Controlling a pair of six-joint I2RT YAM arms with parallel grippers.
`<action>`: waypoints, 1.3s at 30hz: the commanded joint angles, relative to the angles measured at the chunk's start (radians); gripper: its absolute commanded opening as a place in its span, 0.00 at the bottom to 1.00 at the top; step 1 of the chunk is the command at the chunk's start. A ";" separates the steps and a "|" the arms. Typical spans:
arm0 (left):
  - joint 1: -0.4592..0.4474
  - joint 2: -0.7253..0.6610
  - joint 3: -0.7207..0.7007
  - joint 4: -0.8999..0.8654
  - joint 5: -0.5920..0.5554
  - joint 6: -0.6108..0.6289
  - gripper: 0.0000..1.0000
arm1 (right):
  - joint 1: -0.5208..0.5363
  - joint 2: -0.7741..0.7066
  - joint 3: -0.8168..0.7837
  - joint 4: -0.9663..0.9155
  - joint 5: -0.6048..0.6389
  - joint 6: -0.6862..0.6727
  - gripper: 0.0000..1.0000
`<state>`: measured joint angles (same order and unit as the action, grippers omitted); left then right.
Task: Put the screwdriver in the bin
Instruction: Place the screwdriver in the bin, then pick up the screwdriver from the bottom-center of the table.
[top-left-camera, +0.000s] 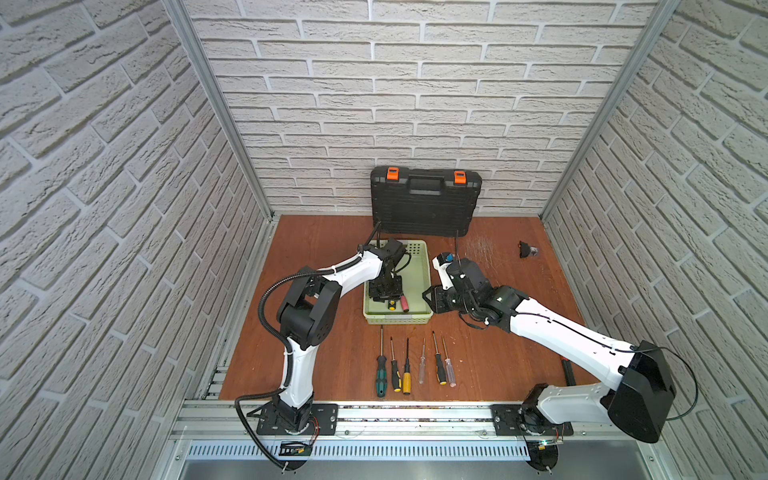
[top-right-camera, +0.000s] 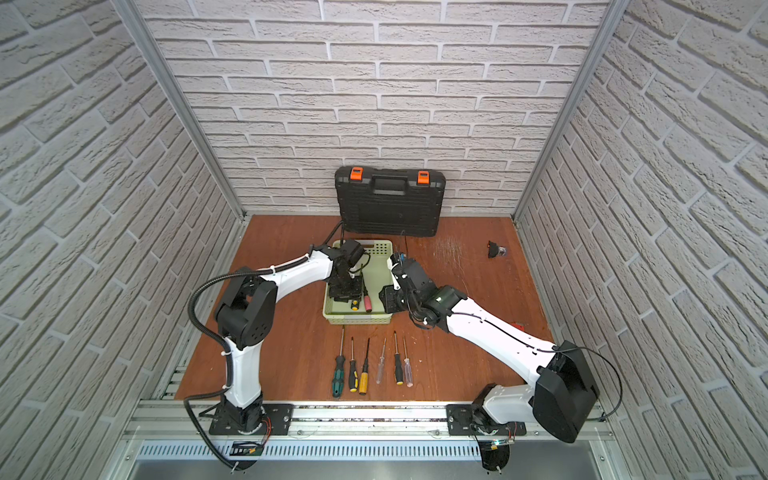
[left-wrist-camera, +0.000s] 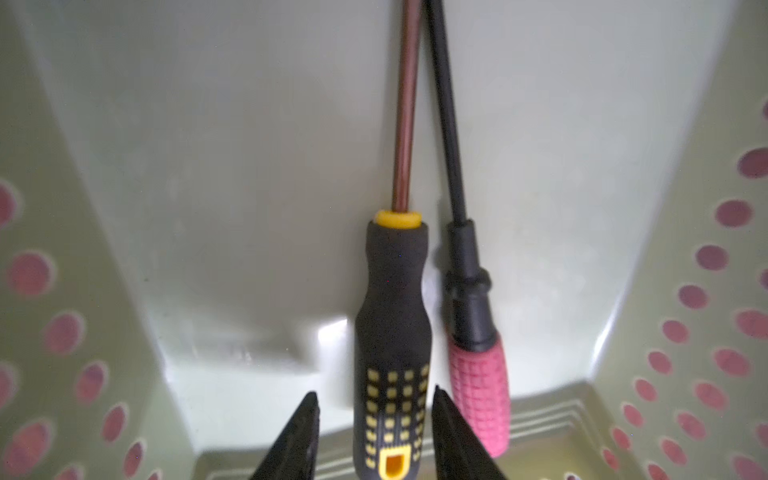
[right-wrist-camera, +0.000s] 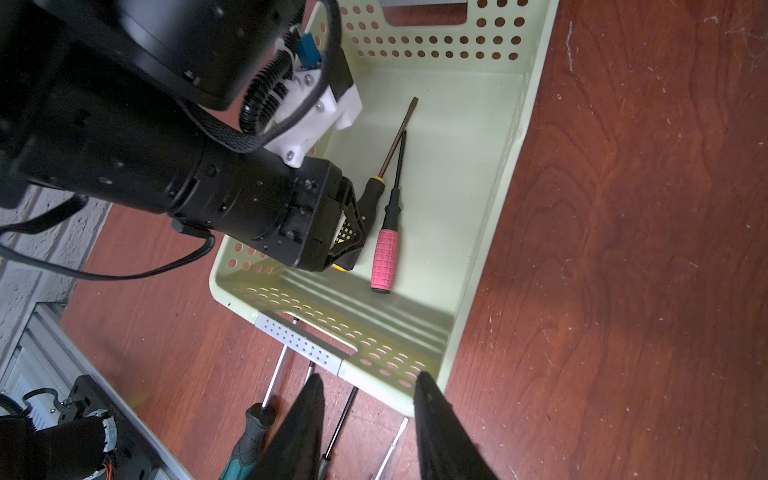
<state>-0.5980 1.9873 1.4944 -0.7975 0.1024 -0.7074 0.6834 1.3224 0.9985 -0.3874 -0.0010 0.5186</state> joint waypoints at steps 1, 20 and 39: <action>-0.004 -0.096 -0.012 -0.022 -0.040 0.013 0.46 | -0.001 0.012 0.031 0.001 -0.004 -0.001 0.39; 0.145 -0.638 -0.248 -0.165 -0.115 0.059 0.46 | 0.033 0.040 0.068 -0.149 0.059 -0.113 0.45; 0.227 -0.929 -0.696 -0.039 -0.185 -0.017 0.50 | 0.275 -0.067 -0.039 -0.423 0.268 0.117 0.45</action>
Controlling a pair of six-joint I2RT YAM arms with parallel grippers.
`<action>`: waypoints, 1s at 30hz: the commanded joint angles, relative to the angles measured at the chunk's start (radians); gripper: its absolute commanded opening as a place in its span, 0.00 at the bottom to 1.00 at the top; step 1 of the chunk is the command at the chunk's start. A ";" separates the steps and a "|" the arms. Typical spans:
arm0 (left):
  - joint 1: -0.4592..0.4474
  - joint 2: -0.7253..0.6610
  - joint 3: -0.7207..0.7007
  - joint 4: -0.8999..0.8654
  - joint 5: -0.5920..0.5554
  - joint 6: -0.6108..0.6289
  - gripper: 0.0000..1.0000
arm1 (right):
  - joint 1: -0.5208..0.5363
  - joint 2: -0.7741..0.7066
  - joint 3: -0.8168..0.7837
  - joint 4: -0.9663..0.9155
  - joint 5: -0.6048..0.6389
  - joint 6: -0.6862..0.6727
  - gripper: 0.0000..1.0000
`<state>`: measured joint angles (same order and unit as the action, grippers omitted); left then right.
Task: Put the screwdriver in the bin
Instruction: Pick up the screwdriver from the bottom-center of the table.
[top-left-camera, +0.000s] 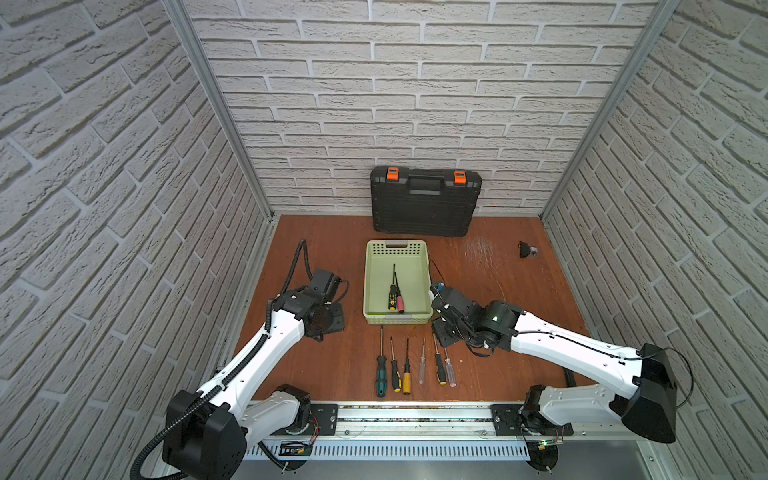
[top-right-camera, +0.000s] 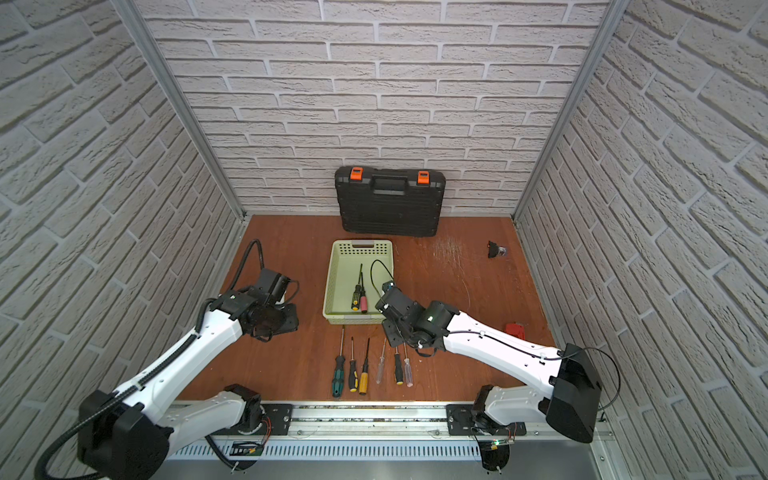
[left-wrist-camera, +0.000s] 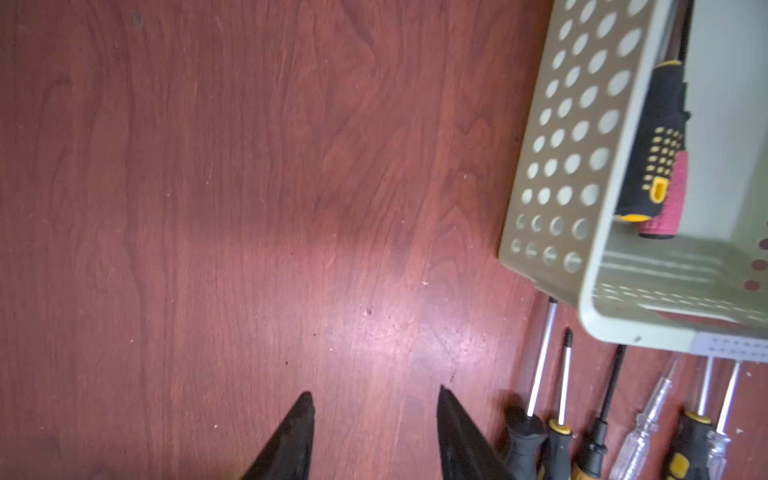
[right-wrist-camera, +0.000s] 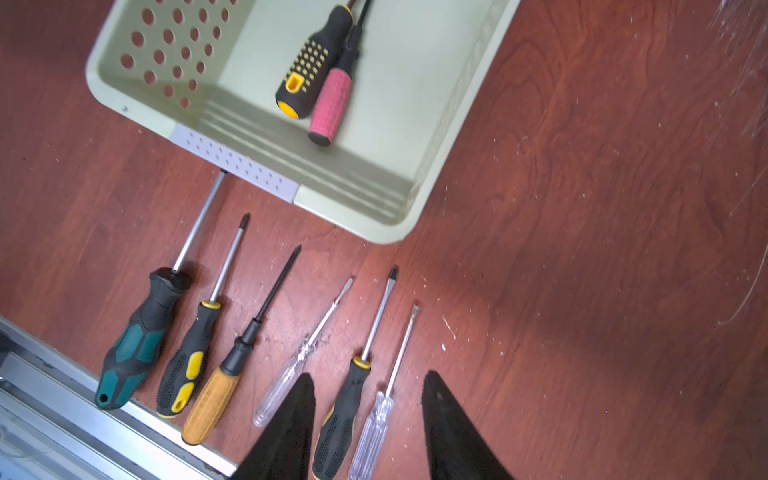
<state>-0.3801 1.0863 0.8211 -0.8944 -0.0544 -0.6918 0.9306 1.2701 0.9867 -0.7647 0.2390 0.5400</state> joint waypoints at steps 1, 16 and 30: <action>0.010 -0.032 -0.037 0.068 -0.027 -0.041 0.50 | 0.039 -0.013 -0.037 -0.049 0.020 0.119 0.45; 0.012 -0.034 -0.098 0.113 -0.024 -0.091 0.50 | 0.082 -0.008 -0.150 -0.120 -0.055 0.296 0.43; 0.013 0.010 -0.067 0.074 -0.017 -0.069 0.50 | 0.082 0.060 -0.233 0.018 -0.142 0.324 0.38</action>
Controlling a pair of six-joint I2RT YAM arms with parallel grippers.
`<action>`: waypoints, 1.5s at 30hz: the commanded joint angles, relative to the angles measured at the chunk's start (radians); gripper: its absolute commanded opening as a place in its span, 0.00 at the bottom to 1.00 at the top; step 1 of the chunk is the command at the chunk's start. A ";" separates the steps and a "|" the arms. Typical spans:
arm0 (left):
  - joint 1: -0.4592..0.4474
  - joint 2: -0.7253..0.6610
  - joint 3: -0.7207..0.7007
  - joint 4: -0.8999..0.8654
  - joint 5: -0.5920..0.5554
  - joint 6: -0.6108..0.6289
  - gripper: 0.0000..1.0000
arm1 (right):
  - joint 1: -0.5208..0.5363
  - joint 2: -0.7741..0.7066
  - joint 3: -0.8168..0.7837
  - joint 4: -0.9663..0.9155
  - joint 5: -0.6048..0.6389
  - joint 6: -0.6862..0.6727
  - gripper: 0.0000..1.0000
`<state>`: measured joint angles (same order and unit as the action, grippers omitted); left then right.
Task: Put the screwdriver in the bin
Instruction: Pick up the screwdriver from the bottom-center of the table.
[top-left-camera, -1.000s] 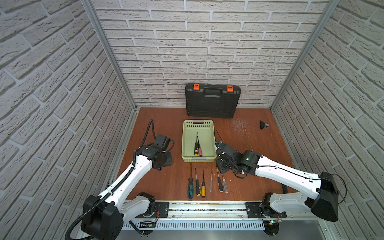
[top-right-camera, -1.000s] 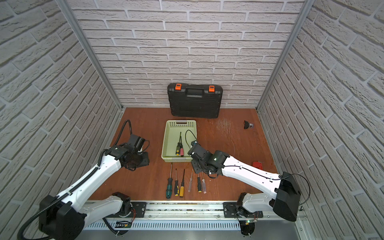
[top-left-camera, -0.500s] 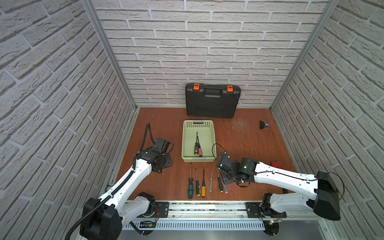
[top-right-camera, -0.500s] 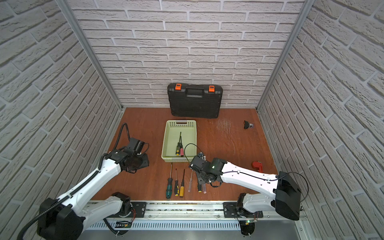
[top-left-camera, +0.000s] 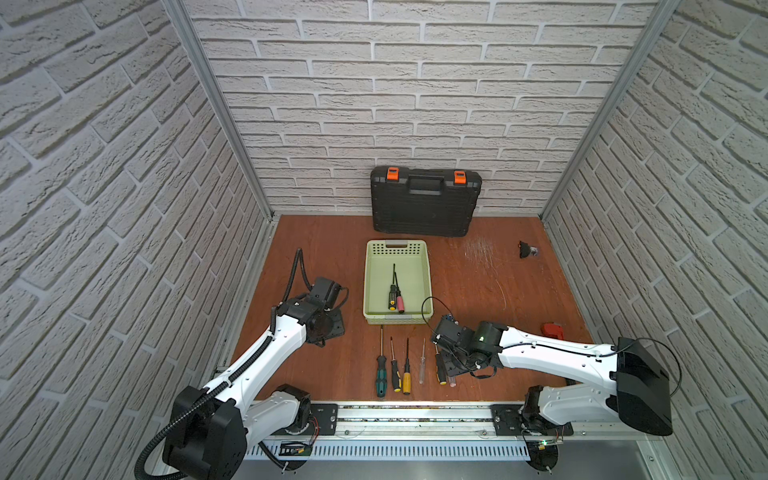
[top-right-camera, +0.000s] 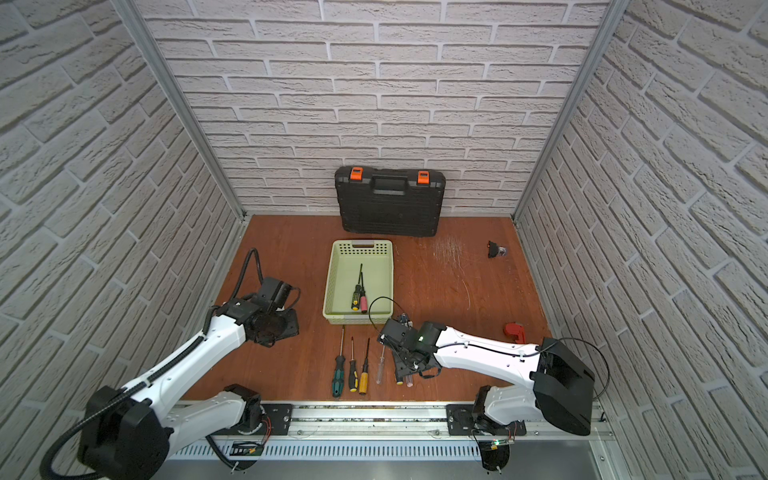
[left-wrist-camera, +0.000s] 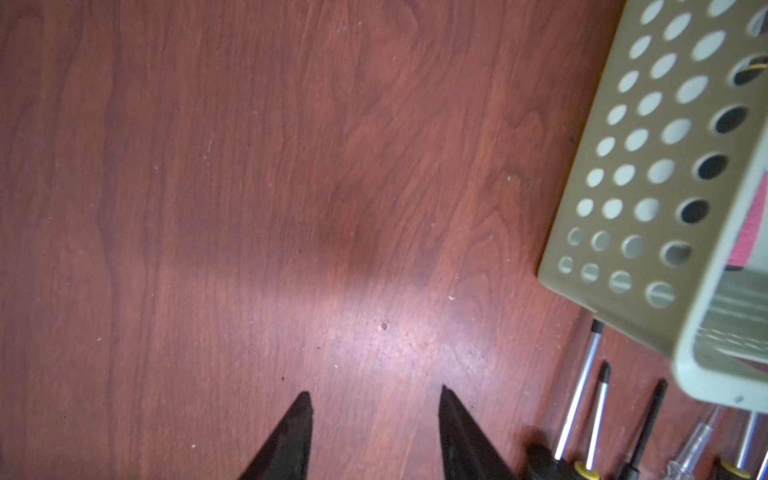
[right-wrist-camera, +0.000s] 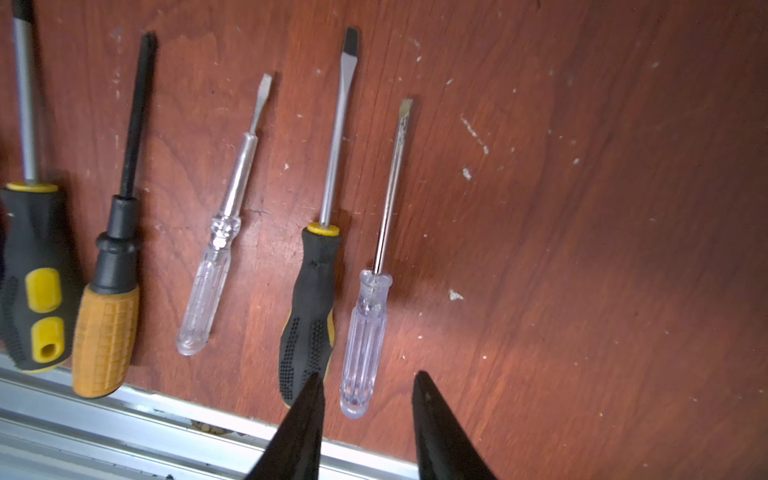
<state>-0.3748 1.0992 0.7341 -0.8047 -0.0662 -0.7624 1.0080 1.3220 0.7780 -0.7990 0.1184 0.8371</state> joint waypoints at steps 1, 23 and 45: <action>0.008 -0.004 0.020 -0.020 -0.005 0.002 0.50 | 0.005 0.016 -0.034 0.067 -0.023 0.029 0.38; 0.008 0.012 0.070 -0.048 -0.011 0.017 0.50 | 0.004 0.139 -0.023 0.074 0.015 -0.003 0.33; 0.009 0.020 0.078 -0.072 -0.075 0.019 0.50 | -0.005 0.029 0.090 -0.143 0.085 -0.006 0.06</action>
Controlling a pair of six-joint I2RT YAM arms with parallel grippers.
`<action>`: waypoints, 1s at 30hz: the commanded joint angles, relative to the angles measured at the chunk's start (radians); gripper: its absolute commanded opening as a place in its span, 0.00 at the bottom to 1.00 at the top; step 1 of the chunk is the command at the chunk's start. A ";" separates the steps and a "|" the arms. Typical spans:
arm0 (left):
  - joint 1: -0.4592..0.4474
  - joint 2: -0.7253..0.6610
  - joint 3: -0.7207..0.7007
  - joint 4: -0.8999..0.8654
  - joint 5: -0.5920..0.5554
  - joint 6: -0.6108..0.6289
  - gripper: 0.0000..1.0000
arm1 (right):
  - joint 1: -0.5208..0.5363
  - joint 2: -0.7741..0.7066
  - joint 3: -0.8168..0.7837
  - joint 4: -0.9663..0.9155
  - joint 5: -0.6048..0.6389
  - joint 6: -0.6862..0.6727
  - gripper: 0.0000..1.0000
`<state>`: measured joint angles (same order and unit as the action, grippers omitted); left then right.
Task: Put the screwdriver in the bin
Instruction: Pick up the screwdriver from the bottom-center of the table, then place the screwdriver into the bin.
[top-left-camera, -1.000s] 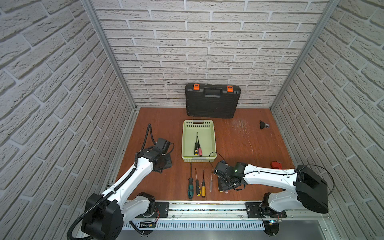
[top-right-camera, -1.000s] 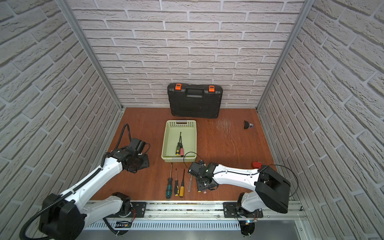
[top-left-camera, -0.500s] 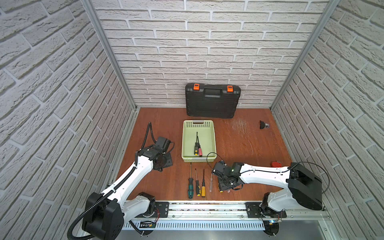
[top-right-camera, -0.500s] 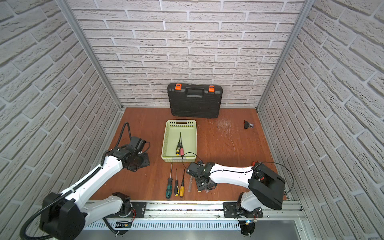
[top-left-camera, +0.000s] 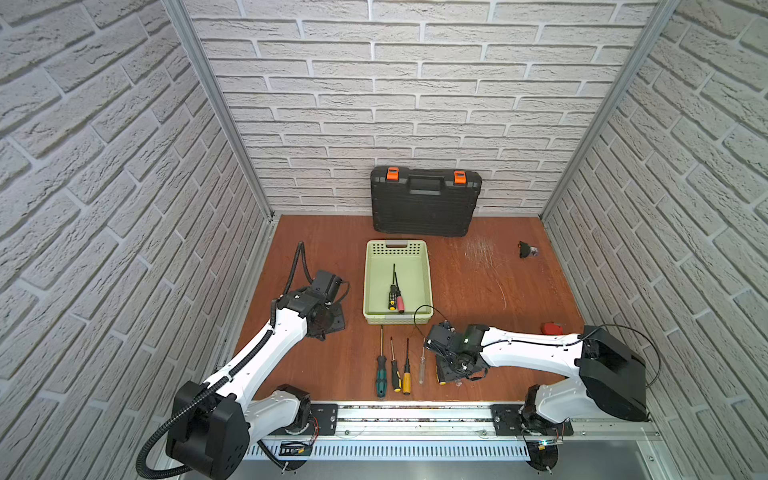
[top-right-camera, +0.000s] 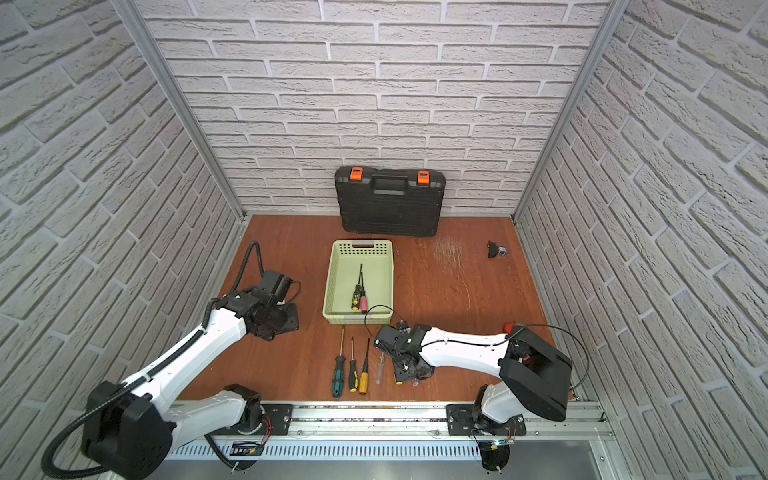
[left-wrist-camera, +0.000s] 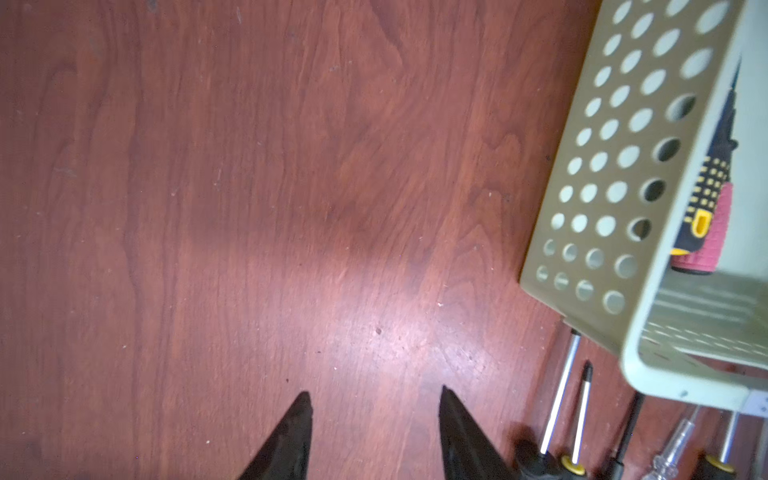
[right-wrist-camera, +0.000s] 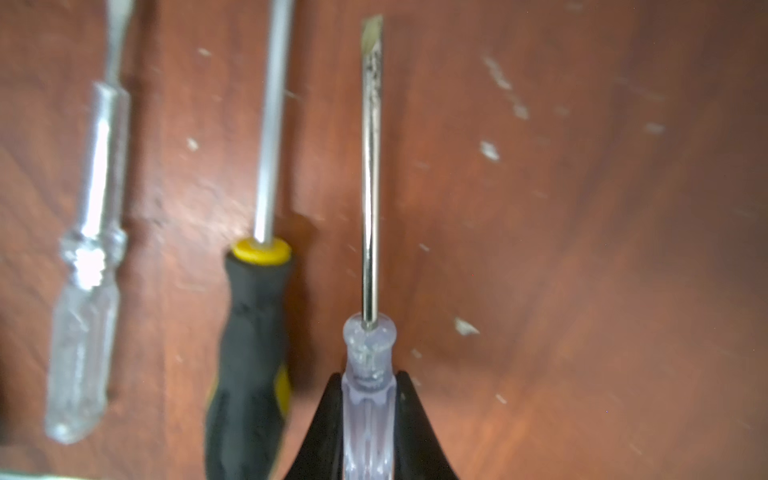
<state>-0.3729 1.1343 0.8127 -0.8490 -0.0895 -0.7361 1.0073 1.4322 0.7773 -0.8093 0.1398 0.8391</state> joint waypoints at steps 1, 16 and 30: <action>0.009 -0.022 -0.007 -0.026 -0.058 -0.013 0.50 | -0.004 -0.104 0.125 -0.169 0.075 -0.012 0.06; 0.046 -0.062 -0.003 0.005 -0.100 -0.024 0.51 | -0.228 -0.019 0.678 -0.096 -0.024 -0.305 0.05; 0.048 -0.232 -0.061 -0.022 -0.093 -0.070 0.52 | -0.336 0.406 0.854 0.066 -0.248 -0.388 0.05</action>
<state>-0.3298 0.9169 0.7650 -0.8799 -0.1822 -0.7826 0.6949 1.8164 1.5997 -0.7868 -0.0517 0.4736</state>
